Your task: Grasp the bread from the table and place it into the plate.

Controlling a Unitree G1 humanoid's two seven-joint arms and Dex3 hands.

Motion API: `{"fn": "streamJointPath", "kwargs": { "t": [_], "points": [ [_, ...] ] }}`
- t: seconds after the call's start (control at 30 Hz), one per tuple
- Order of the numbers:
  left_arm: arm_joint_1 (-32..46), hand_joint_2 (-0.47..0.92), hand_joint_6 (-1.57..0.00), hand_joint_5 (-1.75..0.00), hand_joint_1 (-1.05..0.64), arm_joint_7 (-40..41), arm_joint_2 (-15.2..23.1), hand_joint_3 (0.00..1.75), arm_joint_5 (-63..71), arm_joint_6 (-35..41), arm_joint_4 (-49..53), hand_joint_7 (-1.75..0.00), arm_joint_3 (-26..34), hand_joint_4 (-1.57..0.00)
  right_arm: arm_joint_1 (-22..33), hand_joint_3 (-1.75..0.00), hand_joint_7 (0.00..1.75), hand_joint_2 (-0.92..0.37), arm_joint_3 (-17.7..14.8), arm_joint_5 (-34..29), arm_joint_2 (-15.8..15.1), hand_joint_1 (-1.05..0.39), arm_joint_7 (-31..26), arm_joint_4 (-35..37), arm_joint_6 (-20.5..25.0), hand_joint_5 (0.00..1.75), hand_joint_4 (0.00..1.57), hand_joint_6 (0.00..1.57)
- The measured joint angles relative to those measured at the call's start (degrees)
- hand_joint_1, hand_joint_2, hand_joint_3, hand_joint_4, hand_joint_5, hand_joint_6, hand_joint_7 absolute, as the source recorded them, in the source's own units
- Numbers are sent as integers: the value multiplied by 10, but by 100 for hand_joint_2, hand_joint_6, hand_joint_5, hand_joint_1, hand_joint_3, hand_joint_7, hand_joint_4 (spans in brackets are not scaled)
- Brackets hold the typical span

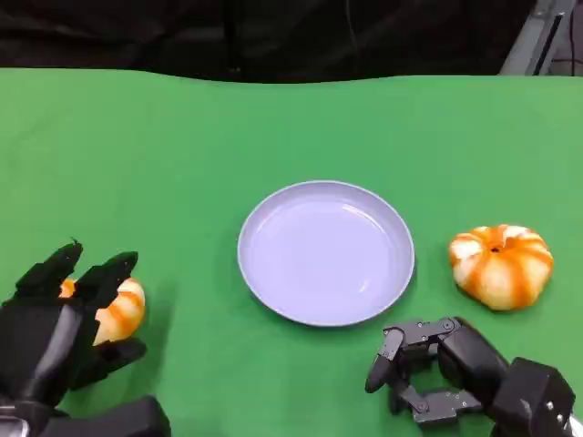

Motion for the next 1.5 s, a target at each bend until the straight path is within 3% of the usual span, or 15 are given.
{"fn": "streamJointPath", "kwargs": {
  "t": [0.2, 0.73, 1.3, 1.5],
  "points": [
    [-3, 92, -50, -1, -80, -2, 3, 13, -13, 11, 4, 0, -5, -33, 0, -113, 98, -53, 0, 0, 0, 19, 0, 0, 0, 134, 98, 99],
    [-68, 92, -49, -1, -82, 5, 16, 16, -62, -52, 169, 0, -17, -35, 0, -113, 96, -54, 0, 0, 0, 17, 4, 0, -1, 134, 98, 100],
    [-104, 90, -49, 0, -88, 10, 25, 2, -86, -99, 245, 0, -36, -34, 0, -112, 96, -54, 0, 0, 0, 19, 3, 0, -1, 133, 98, 100],
    [-108, 90, -50, -1, -88, 1, 28, 1, -101, -147, 254, 0, -45, -36, 0, -113, 95, -54, 0, 0, 0, 19, 1, 0, -1, 133, 98, 99]
  ]
}}
